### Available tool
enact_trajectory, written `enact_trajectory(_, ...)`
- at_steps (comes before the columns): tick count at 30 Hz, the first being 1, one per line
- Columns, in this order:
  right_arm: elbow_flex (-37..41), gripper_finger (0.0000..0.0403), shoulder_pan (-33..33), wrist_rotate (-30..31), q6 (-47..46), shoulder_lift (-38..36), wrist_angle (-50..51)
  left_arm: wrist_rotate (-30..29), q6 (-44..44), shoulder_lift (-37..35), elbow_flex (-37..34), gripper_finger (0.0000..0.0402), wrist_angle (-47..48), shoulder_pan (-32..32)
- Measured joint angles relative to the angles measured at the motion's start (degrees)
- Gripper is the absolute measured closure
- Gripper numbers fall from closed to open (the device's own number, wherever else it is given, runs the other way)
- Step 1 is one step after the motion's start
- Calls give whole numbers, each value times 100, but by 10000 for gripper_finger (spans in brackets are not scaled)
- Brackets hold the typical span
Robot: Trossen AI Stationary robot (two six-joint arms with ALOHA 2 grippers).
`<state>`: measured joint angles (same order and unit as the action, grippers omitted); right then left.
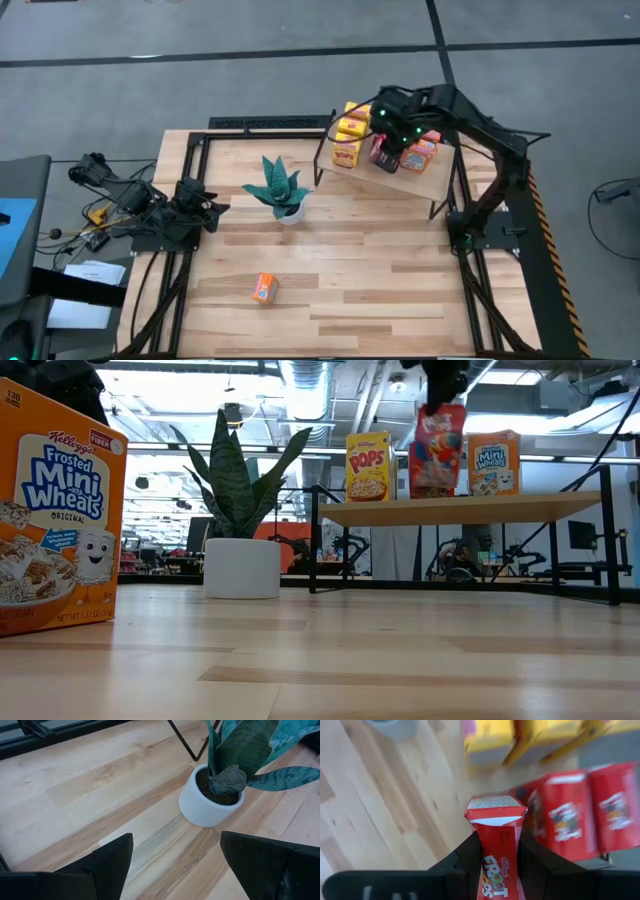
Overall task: Stack cereal on shelf
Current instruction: Put the red cereal box on the shelf aligned with the other red cereal boxes
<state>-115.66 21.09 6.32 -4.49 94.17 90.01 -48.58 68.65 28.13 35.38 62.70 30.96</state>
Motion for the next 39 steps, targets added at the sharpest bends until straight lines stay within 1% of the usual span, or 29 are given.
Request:
enact_trajectory(3,416,274,-5,-17,51,-74,21,-31,4,-1,0,109,0,0)
enact_trajectory(5,502,274,-5,-18,91,-76,7,-31,10,-1,0,109,0,0)
enact_trajectory(12,509,272,11,-19,256,-46,-34,-122,19,-1,0,109,0,2)
enact_trajectory(18,509,270,57,-21,395,-1,-347,-175,19,-1,0,109,0,2)
enact_trajectory(25,533,274,134,-65,475,92,-187,-179,19,0,0,109,0,1)
enact_trajectory(34,634,269,148,-72,518,80,-418,-181,31,-1,-1,109,65,1)
enact_trajectory(39,634,268,148,-80,520,81,-433,-184,189,1,0,109,205,0)
